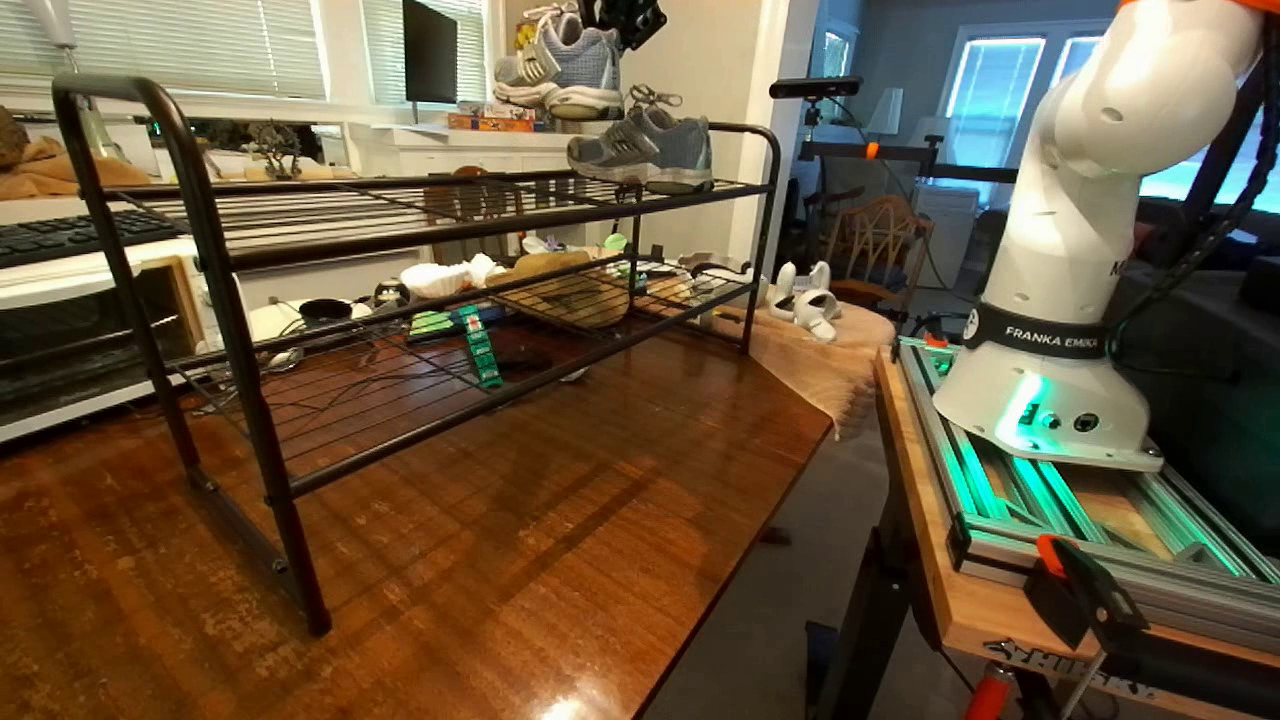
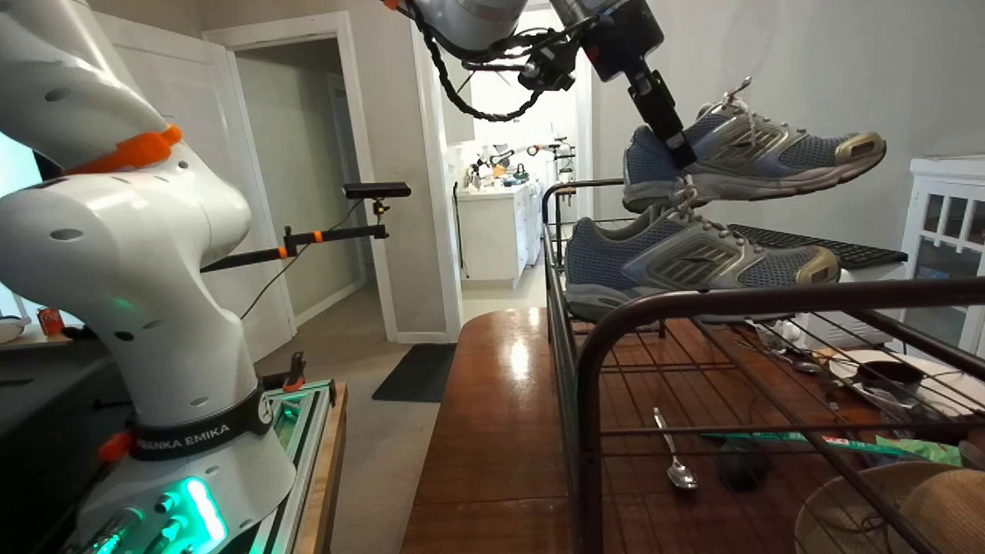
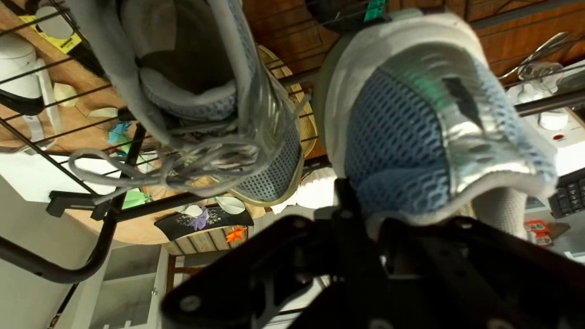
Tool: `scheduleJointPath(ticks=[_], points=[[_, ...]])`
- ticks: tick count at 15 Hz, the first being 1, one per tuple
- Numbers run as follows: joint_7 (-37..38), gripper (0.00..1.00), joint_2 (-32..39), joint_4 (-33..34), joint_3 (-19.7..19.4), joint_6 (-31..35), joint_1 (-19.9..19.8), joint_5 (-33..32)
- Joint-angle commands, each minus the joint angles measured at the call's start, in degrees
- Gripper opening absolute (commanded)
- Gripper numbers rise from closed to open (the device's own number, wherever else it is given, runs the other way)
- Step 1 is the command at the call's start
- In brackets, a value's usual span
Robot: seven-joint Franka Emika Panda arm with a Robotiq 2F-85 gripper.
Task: Move the shoe to the right
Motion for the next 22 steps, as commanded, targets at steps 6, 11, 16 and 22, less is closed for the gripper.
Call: scheduleJointPath(ticks=[6,11,16,22], points=[[-1.0,0.03,-3.5,0.8,-1.3,0.2,-3.2,0.8],[-4.2,0.03,-4.7,0.9,-3.4,-1.5,-4.0,2.5],[-10.9,0.03,-5.9,1.2,-6.5,-3.8,-3.9,7.1],[-20.6,0.03,-7.5,0.4,-9.5,-6.5,-4.2,10.1]])
